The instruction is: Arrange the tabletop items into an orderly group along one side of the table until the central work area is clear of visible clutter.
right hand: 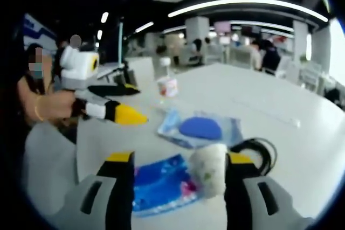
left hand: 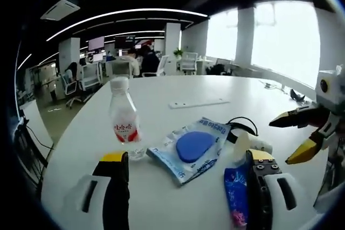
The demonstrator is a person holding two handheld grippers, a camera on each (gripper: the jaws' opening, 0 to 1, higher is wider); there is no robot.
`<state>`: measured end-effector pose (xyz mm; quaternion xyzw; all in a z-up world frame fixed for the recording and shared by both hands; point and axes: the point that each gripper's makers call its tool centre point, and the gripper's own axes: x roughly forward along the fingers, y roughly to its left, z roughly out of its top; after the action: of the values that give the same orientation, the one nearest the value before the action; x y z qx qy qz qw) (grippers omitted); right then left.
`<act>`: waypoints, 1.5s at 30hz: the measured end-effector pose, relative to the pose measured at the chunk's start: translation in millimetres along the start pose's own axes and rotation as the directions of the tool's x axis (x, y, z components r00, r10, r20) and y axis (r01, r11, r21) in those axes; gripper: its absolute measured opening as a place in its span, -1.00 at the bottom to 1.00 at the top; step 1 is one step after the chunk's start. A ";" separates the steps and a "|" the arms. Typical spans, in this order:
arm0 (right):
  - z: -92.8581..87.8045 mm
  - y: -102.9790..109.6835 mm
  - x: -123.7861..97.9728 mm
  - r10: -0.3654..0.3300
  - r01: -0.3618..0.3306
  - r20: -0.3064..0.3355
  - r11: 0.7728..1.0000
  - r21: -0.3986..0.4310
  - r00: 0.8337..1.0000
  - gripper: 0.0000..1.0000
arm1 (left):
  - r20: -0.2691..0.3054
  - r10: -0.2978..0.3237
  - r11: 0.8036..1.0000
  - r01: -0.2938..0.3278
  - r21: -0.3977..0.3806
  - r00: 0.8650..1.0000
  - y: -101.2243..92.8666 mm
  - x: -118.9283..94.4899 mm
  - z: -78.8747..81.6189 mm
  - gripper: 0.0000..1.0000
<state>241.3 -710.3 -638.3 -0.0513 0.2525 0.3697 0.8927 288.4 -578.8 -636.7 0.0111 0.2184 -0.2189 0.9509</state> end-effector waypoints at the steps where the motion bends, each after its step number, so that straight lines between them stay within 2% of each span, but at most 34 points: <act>1: -0.3 0.8 0.5 0.005 -0.005 0.000 1.000 -0.004 1.000 0.23 | -0.009 -0.005 1.000 0.005 -0.012 1.000 -3.3 -2.6 -4.2 0.73; 2: -0.9 2.4 1.2 0.013 -0.013 -0.001 1.000 -0.010 1.000 0.21 | -0.018 0.000 1.000 -0.001 -0.030 1.000 -6.2 -6.7 -9.1 0.68; 5: -4.8 6.4 4.2 0.047 -0.047 -0.009 0.999 0.005 0.999 0.14 | -0.022 -0.011 1.000 0.011 -0.016 1.000 -19.5 -15.2 -18.7 0.54; 9: -13.8 7.0 9.9 0.065 -0.065 -0.030 0.998 -0.009 0.997 0.04 | -0.061 -0.046 0.999 0.045 -0.022 0.997 -37.8 -23.0 -33.1 0.50; 12: -19.7 9.3 12.8 0.079 -0.080 -0.046 0.997 -0.021 0.996 -0.03 | -0.077 -0.055 0.998 0.053 -0.028 0.995 -44.0 -26.5 -40.4 0.42; 15: -24.3 10.6 15.3 0.088 -0.089 -0.052 0.996 -0.021 0.995 -0.08 | -0.095 -0.078 0.995 0.072 -0.065 0.992 -57.7 -34.0 -49.8 0.35; 17: -25.2 9.2 16.8 0.081 -0.081 -0.039 0.997 -0.009 0.996 -0.10 | -0.103 -0.101 0.994 0.095 -0.060 0.990 -66.5 -36.8 -55.0 0.20; 22: -31.7 6.6 18.7 0.077 -0.077 -0.034 0.997 0.009 0.996 -0.16 | -0.151 -0.113 0.991 0.099 -0.093 0.982 -80.5 -41.8 -69.8 0.16; 26: -35.4 -0.4 18.9 0.042 -0.042 -0.041 0.999 -0.008 0.998 -0.27 | -0.186 -0.106 0.981 0.072 -0.182 0.977 -88.0 -48.8 -80.8 0.15; 27: -35.4 -1.6 19.2 0.035 -0.036 -0.036 0.999 -0.018 0.999 -0.33 | -0.197 -0.106 0.978 0.066 -0.196 0.975 -90.0 -51.1 -84.2 0.11; 28: -35.9 -2.6 19.4 0.030 -0.031 -0.036 0.999 -0.029 0.999 -0.38 | -0.209 -0.114 0.968 0.061 -0.245 0.971 -95.1 -54.8 -88.9 0.06; 30: -40.7 -5.7 20.2 0.009 -0.013 -0.063 0.998 -0.066 0.998 -0.44 | -0.217 -0.117 0.967 0.061 -0.245 0.969 -99.3 -57.0 -95.4 0.04; 31: -43.6 -6.3 21.5 0.004 -0.011 -0.078 0.996 -0.084 0.997 -0.44 | -0.239 -0.116 0.967 0.055 -0.248 0.964 -101.8 -58.3 -101.5 0.03; 33: -45.9 -5.1 23.6 0.010 -0.017 -0.088 0.996 -0.085 0.996 -0.45 | -0.276 -0.129 0.955 0.044 -0.293 0.952 -108.0 -60.3 -110.1 0.01; 34: -47.6 -3.9 24.9 0.011 -0.021 -0.098 0.995 -0.099 0.995 -0.47 | -0.294 -0.141 0.944 0.039 -0.327 0.945 -112.5 -60.4 -114.6 0.01; 36: -51.0 -3.1 27.2 0.005 -0.024 -0.121 0.988 -0.150 0.993 -0.54 | -0.313 -0.143 0.940 0.030 -0.341 0.939 -115.9 -59.6 -119.6 0.00; 37: -52.1 -3.4 27.8 0.002 -0.022 -0.128 0.987 -0.162 0.992 -0.56 | -0.315 -0.141 0.938 0.025 -0.344 0.939 -116.9 -58.7 -120.9 0.00; 40: -62.5 -5.3 32.4 -0.037 -0.016 -0.187 0.960 -0.278 0.982 -0.58 | -0.314 -0.129 0.927 0.002 -0.376 0.941 -120.8 -56.0 -122.8 0.00; 41: -63.1 -7.1 33.2 -0.056 -0.001 -0.188 0.957 -0.291 0.981 -0.58 | -0.317 -0.128 0.927 -0.001 -0.375 0.940 -122.0 -55.3 -123.1 -0.01; 44: -62.1 -3.6 35.7 -0.051 -0.002 -0.172 0.957 -0.291 0.984 -0.62 | -0.319 -0.120 0.921 -0.014 -0.388 0.940 -125.4 -52.4 -123.6 -0.03; 45: -63.1 -3.1 37.0 -0.049 -0.006 -0.176 0.955 -0.295 0.983 -0.62 | -0.308 -0.134 0.910 -0.006 -0.416 0.942 -129.1 -49.8 -122.9 -0.01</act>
<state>239.6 -706.6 -711.4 -0.2198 0.2743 0.3871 0.8524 143.3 -660.7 -717.3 -0.1597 0.4154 -0.1947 0.8741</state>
